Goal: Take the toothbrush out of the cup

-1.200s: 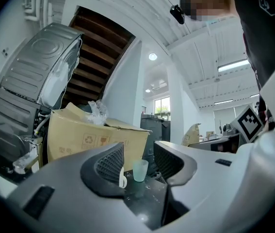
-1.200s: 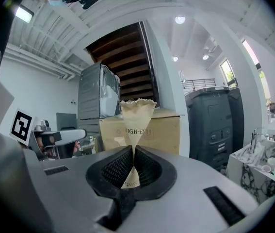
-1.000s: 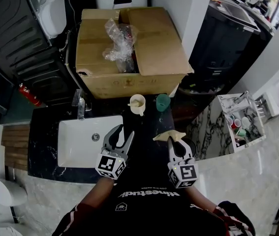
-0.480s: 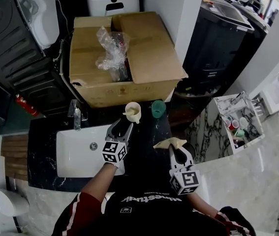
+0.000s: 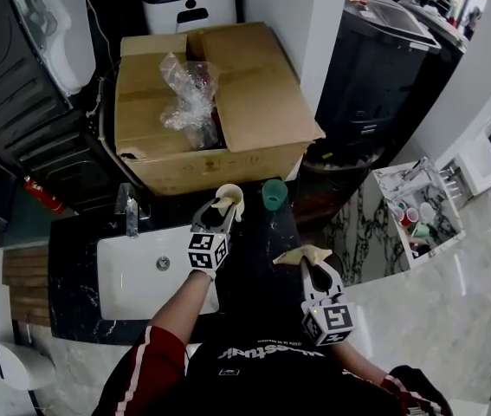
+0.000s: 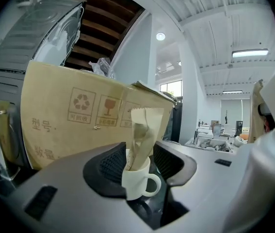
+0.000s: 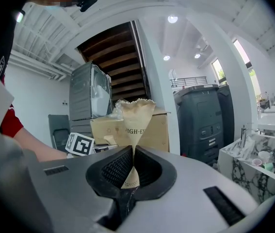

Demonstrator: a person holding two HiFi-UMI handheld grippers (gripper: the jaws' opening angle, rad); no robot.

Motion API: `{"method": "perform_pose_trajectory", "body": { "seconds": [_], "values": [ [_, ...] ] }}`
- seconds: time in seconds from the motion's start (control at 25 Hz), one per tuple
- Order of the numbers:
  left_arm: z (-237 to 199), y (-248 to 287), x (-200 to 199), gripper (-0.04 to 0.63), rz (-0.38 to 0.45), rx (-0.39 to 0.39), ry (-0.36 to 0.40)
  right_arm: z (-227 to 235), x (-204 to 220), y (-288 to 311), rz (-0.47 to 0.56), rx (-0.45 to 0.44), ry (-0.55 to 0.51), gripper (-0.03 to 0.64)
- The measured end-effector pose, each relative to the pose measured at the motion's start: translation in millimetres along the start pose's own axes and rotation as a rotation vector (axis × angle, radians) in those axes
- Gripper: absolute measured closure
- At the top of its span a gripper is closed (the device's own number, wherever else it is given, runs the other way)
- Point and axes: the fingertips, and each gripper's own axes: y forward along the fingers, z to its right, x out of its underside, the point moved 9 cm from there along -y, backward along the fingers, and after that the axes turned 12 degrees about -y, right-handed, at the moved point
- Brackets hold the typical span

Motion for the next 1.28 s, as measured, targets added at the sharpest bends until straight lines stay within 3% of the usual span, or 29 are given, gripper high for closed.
{"method": "perform_pose_trajectory", "body": {
  "seconds": [0.2, 0.52, 0.96, 1.28],
  "values": [
    [-1.4, 2.0, -2.1, 0.537, 0.02, -0.036, 0.025, 3.4, 1.2, -0.9, 0.0, 0.013, 0.009, 0.574],
    [-1.1, 0.9, -13.9, 0.551, 0.024, -0.046, 0.071, 3.3, 5.7, -0.8, -0.012, 0.009, 0.022, 0.574],
    [15.2, -28.0, -92.3, 0.553, 0.087, -0.011, 0.116, 0.2, 3.6, 1.3, 0.0, -0.009, 0.016, 0.574],
    [22.1, -68.4, -90.8, 0.554, 0.081, -0.029, 0.144, -4.0, 1.3, 3.9, 0.005, -0.027, -0.01, 0.574]
  ]
}}
